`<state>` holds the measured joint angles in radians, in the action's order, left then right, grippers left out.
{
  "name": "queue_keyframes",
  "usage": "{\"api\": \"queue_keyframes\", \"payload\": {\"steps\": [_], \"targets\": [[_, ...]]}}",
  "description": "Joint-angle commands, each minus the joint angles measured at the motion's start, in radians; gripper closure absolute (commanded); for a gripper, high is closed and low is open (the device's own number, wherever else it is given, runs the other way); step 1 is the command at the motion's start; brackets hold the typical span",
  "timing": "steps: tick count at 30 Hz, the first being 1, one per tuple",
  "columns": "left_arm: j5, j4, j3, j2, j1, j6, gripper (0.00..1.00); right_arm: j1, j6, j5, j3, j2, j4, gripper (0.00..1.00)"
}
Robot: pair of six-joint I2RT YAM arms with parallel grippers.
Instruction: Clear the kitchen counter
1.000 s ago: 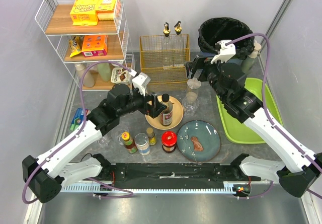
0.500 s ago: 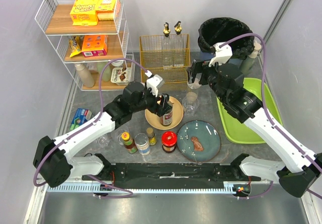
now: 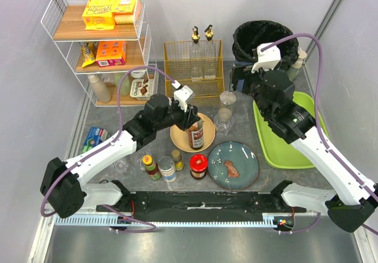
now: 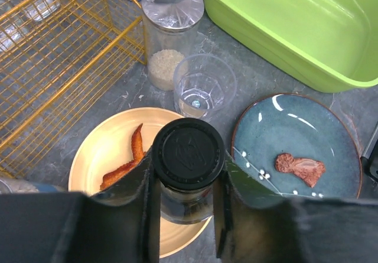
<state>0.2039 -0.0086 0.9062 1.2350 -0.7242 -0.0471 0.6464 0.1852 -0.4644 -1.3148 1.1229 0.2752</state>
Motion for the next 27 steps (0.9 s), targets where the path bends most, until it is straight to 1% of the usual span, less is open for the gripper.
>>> {"api": "queue_keyframes", "payload": {"steps": [1,3,4,8,11,12,16,18,22,25,27], "targets": [[0.005,0.068,0.037,-0.005,-0.007,0.006,0.83,0.001,-0.046,-0.060,-0.050,-0.015,-0.001,0.02],[-0.024,0.073,0.043,-0.009,-0.009,0.007,0.97,0.002,-0.053,-0.060,-0.054,-0.012,-0.002,0.02],[-0.055,0.065,0.055,-0.006,-0.011,0.007,0.98,0.002,-0.053,-0.062,-0.057,-0.009,-0.002,0.02],[-0.145,0.027,0.141,-0.012,-0.014,0.018,0.98,0.002,-0.069,-0.059,-0.066,-0.003,-0.002,0.02],[-0.144,0.015,0.216,-0.019,-0.017,0.023,0.98,0.001,-0.081,-0.062,-0.072,-0.003,-0.004,0.02],[-0.138,-0.025,0.246,-0.019,-0.015,0.024,0.98,0.001,-0.082,-0.065,-0.075,-0.003,-0.005,0.02],[-0.126,-0.097,0.380,-0.023,-0.015,0.033,0.98,0.001,-0.099,-0.071,-0.078,-0.008,-0.005,0.02],[-0.147,-0.128,0.446,-0.028,-0.015,0.032,0.98,0.001,-0.104,-0.071,-0.080,-0.015,-0.005,0.02],[-0.199,-0.134,0.546,-0.016,-0.015,0.030,0.98,0.001,-0.102,-0.053,-0.101,-0.038,-0.010,0.02],[-0.292,-0.139,0.656,0.044,-0.017,0.020,0.98,0.001,-0.110,-0.028,-0.124,-0.040,-0.014,0.02],[-0.422,-0.155,0.750,0.105,-0.015,-0.011,0.98,0.001,-0.118,-0.017,-0.132,-0.032,-0.016,0.02]]}}
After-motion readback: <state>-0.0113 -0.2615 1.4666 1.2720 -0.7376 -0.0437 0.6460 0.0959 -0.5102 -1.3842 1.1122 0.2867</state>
